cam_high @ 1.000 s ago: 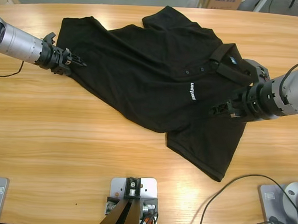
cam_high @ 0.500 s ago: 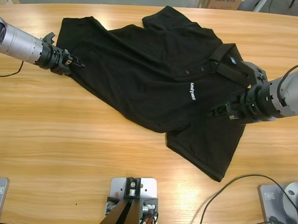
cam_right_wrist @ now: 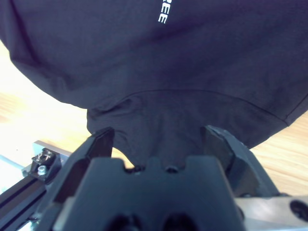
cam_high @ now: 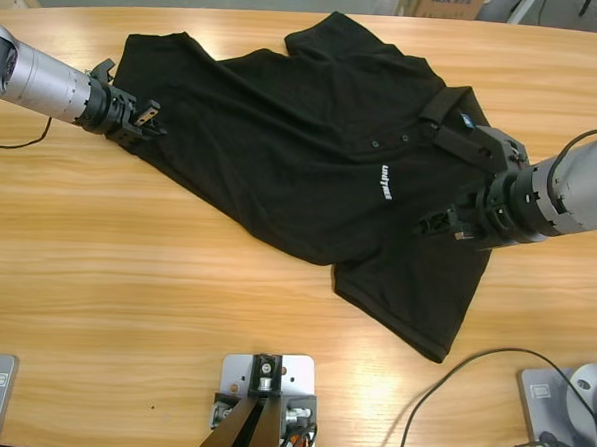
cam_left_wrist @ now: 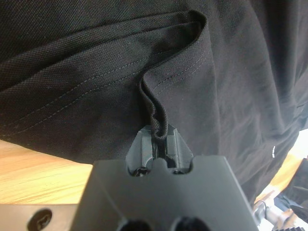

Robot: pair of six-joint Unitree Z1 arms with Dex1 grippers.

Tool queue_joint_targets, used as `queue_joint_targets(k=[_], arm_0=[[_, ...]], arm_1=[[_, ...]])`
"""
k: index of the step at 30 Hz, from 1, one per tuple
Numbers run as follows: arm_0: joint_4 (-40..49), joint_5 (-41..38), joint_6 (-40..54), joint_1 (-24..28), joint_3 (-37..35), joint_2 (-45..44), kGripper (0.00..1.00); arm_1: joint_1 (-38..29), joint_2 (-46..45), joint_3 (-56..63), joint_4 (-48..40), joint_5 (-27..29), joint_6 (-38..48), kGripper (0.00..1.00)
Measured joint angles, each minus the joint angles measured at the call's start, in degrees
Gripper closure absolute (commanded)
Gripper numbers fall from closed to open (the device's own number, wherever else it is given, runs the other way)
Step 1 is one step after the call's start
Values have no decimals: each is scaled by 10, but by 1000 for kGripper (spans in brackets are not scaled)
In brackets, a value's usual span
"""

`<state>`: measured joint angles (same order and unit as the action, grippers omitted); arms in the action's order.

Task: Fold clothes

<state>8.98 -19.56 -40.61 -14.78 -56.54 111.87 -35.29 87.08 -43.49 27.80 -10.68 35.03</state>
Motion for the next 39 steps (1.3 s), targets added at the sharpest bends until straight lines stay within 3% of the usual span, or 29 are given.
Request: queue_joint_targets(k=[6, 10, 18, 24, 29, 32, 39], arm_0=[[10, 3, 0, 0, 1, -10, 1000], [85, 20, -5, -6, 2, -64, 1000], [193, 26, -64, -36, 58, -178, 1000], [244, 45, -89, -66, 112, -245, 1000], [256, 55, -110, -69, 171, -288, 1000], [256, 57, -113, -69, 188, -311, 1000], [237, 63, -113, -73, 194, -314, 1000]], arm_1=[[0, 0, 1, -1, 0, 0, 274], [0, 0, 1, -3, -3, 0, 271], [0, -8, 0, -2, -3, 0, 257], [0, -77, 12, 34, -3, 40, 254], [0, -143, 61, 42, -4, 142, 235], [-6, -172, 86, 42, -4, 259, 199], [-123, -200, 124, 68, 3, 563, 202]])
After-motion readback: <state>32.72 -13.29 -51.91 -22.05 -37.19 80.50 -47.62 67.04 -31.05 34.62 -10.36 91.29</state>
